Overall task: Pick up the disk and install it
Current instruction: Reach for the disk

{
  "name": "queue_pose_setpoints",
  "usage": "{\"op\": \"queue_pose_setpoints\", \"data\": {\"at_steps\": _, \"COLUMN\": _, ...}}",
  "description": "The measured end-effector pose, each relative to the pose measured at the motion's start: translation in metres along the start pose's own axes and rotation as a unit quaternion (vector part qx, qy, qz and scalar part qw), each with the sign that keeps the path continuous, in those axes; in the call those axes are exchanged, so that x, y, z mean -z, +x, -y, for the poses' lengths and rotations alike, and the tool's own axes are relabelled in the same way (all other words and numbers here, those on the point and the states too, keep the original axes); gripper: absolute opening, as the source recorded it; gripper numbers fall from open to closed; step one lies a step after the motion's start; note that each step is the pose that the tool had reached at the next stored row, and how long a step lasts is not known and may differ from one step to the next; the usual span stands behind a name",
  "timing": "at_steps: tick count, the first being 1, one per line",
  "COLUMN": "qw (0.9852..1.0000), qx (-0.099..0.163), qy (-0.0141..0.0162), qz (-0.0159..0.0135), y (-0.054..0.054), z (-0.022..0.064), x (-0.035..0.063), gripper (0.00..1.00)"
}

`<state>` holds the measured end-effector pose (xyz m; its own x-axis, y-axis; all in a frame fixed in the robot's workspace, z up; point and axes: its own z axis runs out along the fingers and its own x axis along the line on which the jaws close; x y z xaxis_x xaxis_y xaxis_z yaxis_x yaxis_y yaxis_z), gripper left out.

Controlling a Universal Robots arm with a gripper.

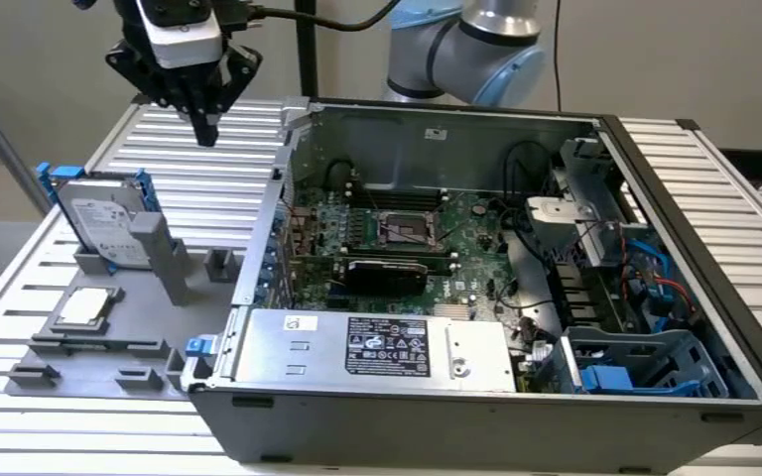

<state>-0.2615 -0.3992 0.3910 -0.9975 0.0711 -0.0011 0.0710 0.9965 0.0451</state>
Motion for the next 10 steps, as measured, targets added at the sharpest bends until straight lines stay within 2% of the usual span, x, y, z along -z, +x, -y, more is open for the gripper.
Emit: {"op": "queue_pose_setpoints", "data": {"at_steps": 10, "qw": 1.0, "qx": 0.0, "qy": 0.0033, "qz": -0.0046, "y": 0.046, "z": -0.0003, "x": -0.0041, "gripper": 0.0}}
